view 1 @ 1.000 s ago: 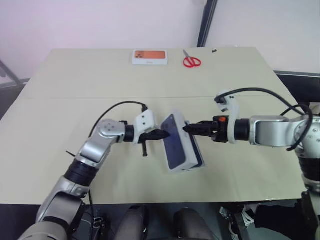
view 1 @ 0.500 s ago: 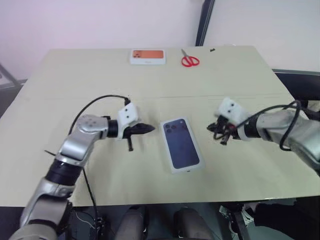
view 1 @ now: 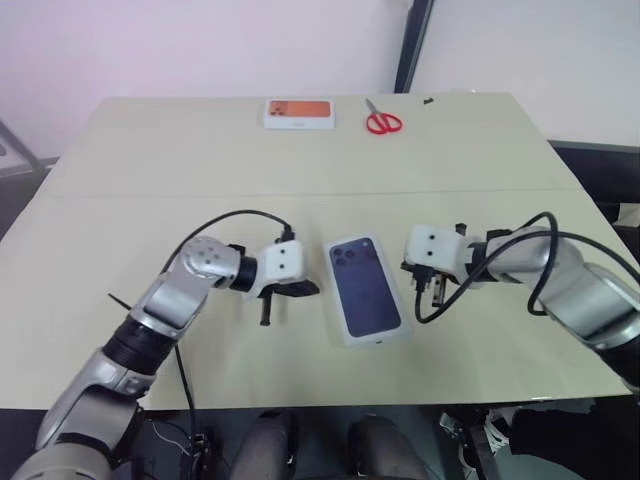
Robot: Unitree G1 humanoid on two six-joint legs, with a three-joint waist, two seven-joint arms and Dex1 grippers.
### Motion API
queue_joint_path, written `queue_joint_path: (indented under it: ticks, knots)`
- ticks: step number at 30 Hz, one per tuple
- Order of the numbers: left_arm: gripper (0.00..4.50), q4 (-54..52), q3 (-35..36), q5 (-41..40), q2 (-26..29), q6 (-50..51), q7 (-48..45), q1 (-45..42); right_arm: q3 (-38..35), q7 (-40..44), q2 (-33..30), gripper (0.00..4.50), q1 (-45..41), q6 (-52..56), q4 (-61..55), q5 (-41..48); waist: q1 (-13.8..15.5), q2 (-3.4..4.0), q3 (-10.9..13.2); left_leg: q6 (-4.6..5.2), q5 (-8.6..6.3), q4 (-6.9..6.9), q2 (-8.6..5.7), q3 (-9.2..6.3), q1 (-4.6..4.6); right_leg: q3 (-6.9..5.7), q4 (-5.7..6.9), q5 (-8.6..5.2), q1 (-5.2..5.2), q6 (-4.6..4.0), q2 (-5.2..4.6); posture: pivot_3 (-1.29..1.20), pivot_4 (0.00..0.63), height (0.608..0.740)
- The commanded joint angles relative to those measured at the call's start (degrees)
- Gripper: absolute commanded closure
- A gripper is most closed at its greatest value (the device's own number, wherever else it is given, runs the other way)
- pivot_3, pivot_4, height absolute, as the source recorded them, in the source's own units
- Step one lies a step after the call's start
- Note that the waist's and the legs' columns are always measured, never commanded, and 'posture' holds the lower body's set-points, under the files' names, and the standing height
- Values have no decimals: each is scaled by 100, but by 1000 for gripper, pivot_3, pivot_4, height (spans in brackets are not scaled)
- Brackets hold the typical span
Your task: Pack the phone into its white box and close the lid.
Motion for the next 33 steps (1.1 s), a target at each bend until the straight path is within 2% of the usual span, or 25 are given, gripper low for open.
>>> queue_joint_path:
  ticks: [1,6,18,21,33]
  knots:
    - [4500,92,-42,152,-205,-156,145,-170,-130,120,77,4427,13,-63,-147,-302,-1,0,0,0,0,0,0,0,0,0,1,0,0,0,0,0,150,740]
    - [4500,71,142,33,-514,-46,299,-182,-214,253,213,4427,60,49,-232,-446,4,0,0,-2,1,2,0,0,0,0,2,0,0,0,0,0,150,740]
    - [4500,-69,416,-261,-748,135,382,-167,-378,474,327,4427,153,53,-153,-714,9,0,0,-9,5,5,0,0,0,0,3,0,1,0,0,0,150,740]
    - [4500,-87,418,-285,-799,160,389,-159,-429,512,358,4427,197,62,-143,-776,6,0,0,-35,20,5,0,0,0,-1,4,0,1,0,0,0,150,740]
    - [4500,-57,146,-47,-600,46,165,-69,-420,578,401,4427,551,97,-327,-932,0,0,0,-37,21,5,0,0,0,0,5,0,1,0,1,0,150,740]
